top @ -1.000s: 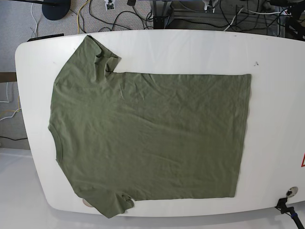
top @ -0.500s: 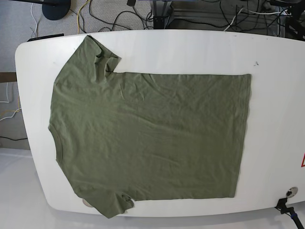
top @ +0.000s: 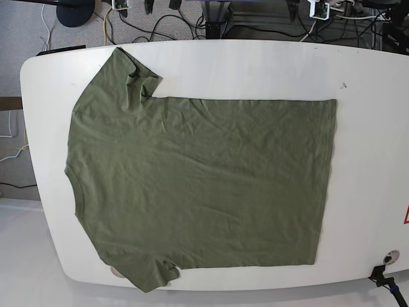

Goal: Fold the T-shirt properly

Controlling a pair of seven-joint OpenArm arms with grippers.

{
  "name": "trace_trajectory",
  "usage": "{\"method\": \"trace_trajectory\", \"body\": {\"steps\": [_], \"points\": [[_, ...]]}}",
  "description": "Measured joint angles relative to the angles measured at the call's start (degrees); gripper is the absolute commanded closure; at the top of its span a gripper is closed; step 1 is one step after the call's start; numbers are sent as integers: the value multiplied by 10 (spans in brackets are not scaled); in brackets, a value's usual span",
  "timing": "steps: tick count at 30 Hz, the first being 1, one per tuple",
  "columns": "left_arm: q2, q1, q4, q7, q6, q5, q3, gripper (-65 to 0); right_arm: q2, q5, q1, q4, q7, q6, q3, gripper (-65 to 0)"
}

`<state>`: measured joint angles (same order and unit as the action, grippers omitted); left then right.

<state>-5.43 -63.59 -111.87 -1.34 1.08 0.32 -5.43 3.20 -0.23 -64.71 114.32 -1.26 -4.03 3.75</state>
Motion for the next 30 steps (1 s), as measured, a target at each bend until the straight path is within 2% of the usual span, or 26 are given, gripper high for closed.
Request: {"method": "trace_trajectory", "body": {"steps": [2, 3, 6, 9, 12, 14, 16, 20, 22, 24, 26, 28, 30], "points": [[1, 40, -5, 3, 0, -1, -6, -358, 2, 12, 28, 0, -3, -9, 2, -343], [2, 60, -6, 0, 4, -20, -10, -358, 1, 32, 44, 1, -3, -19, 7, -343], [0, 104, -8, -2, -2, -125, -26, -358, 1, 102, 99, 0, -5, -13, 37, -344], [-17, 139, -5, 6, -3, -188, -34, -358, 5, 178, 131, 0, -6, -9, 65, -344], [-50, 176, -6, 67, -3, -260, -37, -358, 18, 276, 166, 0, -78, -12, 85, -344], [-73, 202, -3, 101, -2, -313, -52, -360, 33, 365, 178, 0, -94, -17, 113, -344], [-83, 225, -2, 133, -1, -373, -84, -360, 49, 436, 184, 0, -130, -2, 146, -344], [-118, 261, 18, 209, -4, -422, -104, -362, 51, 559, 212, -11, -221, -9, 217, -344], [-133, 283, 28, 214, -4, -443, -105, -362, 51, 603, 222, -24, -275, -9, 258, -344], [-148, 290, 37, 215, -2, -484, -104, -360, 52, 636, 232, -34, -329, -31, 295, -344], [-154, 290, 55, 216, -4, -502, -104, -359, 49, 672, 247, -63, -367, -38, 317, -344], [-154, 294, 63, 224, -11, -502, -105, -359, 49, 692, 256, -101, -395, -36, 325, -344], [-152, 300, 63, 223, -2, -506, -104, -359, 49, 694, 256, -123, -395, -35, 326, -344]]}}
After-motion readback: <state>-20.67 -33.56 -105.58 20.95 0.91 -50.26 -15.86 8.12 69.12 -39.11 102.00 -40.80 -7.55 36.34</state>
